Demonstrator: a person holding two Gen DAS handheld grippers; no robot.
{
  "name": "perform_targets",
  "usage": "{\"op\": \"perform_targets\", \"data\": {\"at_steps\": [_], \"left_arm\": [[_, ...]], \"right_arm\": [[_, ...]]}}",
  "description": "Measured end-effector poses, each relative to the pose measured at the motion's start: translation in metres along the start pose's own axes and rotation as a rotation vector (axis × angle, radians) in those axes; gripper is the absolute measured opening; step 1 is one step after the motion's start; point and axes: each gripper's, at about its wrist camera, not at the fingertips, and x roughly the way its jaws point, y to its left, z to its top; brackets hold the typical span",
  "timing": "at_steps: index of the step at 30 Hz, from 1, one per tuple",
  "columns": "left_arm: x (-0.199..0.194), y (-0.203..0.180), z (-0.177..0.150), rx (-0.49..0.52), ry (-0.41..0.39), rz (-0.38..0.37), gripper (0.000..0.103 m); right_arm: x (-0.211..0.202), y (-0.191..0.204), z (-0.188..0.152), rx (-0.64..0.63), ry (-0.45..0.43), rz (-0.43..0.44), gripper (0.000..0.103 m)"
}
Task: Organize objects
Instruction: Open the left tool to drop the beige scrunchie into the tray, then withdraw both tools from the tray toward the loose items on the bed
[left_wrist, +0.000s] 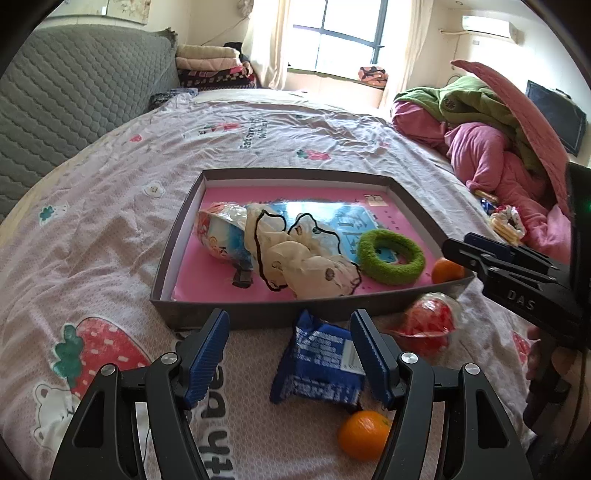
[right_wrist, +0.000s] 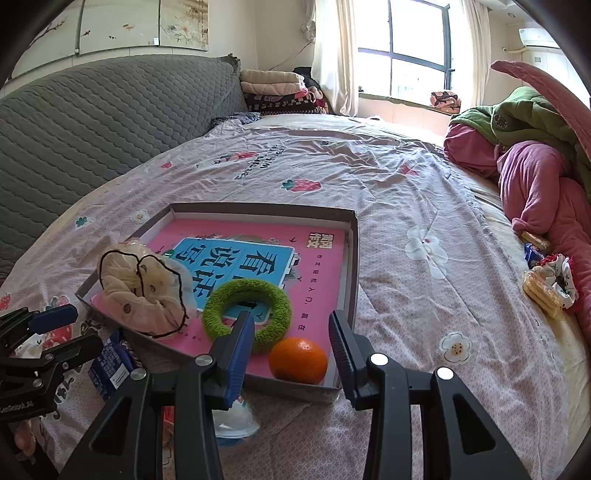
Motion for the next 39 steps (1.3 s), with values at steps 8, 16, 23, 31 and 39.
{"op": "perform_targets", "data": {"at_steps": [8,16,23,31,39], "left_arm": [[-0.013,-0.006,-0.006,0.003,0.000,-0.015,0.070],[-0.023,-0.013,-0.012,0.015,-0.001,-0.024,0.070],[-0.030,-0.014,-0.016,0.005,-0.004,-0.023,0.070],[-0.035,-0.021,-0.024,0.032,-0.007,-0.016,0.070],[-0.034,-0.030,-0.038,0.069,0.015,-0.019,0.070]], "right_arm": [[-0.015,0.007,-0.004,-0.017,-0.033,0.023,0.042],[-0.026,0.015,-0.007,-0.038,-0.055,0.047,0.046],[-0.033,0.016,-0.010,-0.034,-0.066,0.074,0.051],[-0.040,0.025,-0.019,-0.047,-0.078,0.088,0.057],[-0.045,0.034,-0.028,-0.074,-0.080,0.078,0.061]]}}
